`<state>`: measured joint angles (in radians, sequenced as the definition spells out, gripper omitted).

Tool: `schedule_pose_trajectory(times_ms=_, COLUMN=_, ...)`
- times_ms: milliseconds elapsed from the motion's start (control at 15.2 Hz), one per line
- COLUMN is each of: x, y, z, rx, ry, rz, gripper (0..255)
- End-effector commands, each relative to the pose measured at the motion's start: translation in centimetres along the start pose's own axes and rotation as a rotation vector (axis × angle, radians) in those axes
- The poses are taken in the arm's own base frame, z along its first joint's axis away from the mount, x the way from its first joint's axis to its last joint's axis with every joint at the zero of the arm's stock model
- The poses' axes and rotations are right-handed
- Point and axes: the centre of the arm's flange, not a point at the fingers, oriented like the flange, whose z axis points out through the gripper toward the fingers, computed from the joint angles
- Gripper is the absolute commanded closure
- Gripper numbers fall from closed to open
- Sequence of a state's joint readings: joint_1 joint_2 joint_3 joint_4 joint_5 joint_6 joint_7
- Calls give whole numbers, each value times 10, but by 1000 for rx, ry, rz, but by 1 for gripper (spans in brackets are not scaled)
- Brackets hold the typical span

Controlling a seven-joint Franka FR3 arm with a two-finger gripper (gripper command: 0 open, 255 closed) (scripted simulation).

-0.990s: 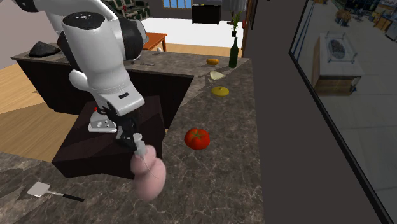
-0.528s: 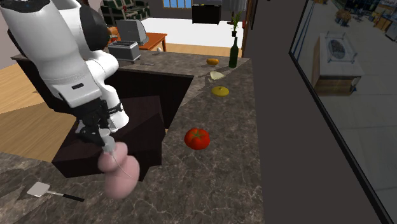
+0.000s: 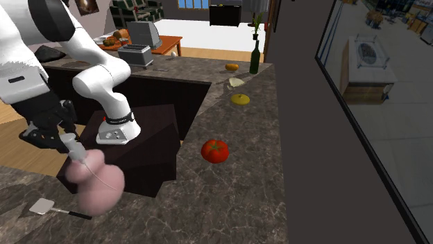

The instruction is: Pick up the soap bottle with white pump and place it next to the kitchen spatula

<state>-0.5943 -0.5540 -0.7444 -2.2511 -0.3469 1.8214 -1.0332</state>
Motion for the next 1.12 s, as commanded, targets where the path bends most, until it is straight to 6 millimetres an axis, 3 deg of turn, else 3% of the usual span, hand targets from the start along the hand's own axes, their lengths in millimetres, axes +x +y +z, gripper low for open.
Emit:
schedule_pose_trajectory(times_ms=0, x=-25, y=0, z=-7, rx=0, ry=0, rz=-1, gripper=255)
schedule_pose_trajectory(times_ms=1056, x=-225, y=10, z=-75, rx=0, ry=0, rz=-1, gripper=255)
